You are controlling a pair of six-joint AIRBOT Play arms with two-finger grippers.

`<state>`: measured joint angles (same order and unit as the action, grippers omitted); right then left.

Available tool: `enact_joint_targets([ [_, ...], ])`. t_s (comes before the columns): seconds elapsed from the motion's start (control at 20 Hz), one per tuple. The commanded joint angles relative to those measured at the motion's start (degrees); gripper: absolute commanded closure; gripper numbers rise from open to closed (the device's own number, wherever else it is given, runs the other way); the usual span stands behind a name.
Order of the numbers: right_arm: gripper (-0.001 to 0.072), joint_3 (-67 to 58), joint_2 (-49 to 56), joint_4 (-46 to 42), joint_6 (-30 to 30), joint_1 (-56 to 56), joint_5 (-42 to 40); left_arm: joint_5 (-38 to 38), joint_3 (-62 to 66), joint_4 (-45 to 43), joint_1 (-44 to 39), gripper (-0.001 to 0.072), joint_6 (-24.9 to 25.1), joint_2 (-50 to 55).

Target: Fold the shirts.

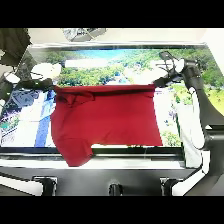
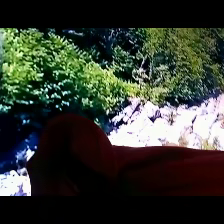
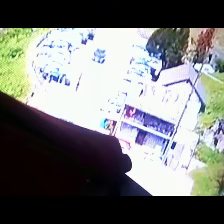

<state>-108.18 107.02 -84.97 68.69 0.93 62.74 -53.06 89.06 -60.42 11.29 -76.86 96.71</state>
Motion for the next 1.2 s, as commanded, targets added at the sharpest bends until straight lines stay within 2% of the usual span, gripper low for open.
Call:
enact_joint_targets([
  [0.0,0.0663,-0.5,2.1,-0.3,1.5,0.0,-12.2,11.8,0.1,1.5,-0.6,0.0677,0.5,3.1],
  [0.1,0.0663,-0.5,1.9,-1.2,1.5,0.0,-11.9,11.1,1.0,1.5,-0.6,0.0677,0.4,3.1],
  [0.2,0.0663,-0.4,1.9,-1.3,1.2,0.0,-8.1,8.4,1.0,1.5,-1.0,0.0677,0.4,3.1],
  [0.3,0.0664,-0.4,1.0,-1.7,-2.1,0.0,-5.3,3.7,2.1,0.7,-0.7,0.0677,0.4,2.4],
  [0.4,0.0662,-0.4,-0.3,-1.7,-4.6,0.0,-0.2,-5.3,4.2,-0.9,0.2,0.0677,0.4,1.9],
  [0.55,0.0662,0.1,-0.3,-1.9,-4.6,-0.1,17.3,-21.0,3.6,-8.6,0.1,0.0677,0.3,2.2],
  [0.7,0.0663,4.4,0.2,-0.1,-5.4,-0.1,25.8,-29.2,-0.7,-13.8,-0.2,0.0677,-1.1,2.2],
  [0.9,0.0663,5.5,-0.1,-1.2,-8.1,-0.1,33.1,-32.5,-1.1,-14.0,0.4,0.0677,-1.1,1.4],
  [1.15,0.0662,10.4,0.1,4.2,-6.2,-0.2,30.8,-32.4,-2.7,-14.0,-0.4,0.0677,-3.3,3.4],
])
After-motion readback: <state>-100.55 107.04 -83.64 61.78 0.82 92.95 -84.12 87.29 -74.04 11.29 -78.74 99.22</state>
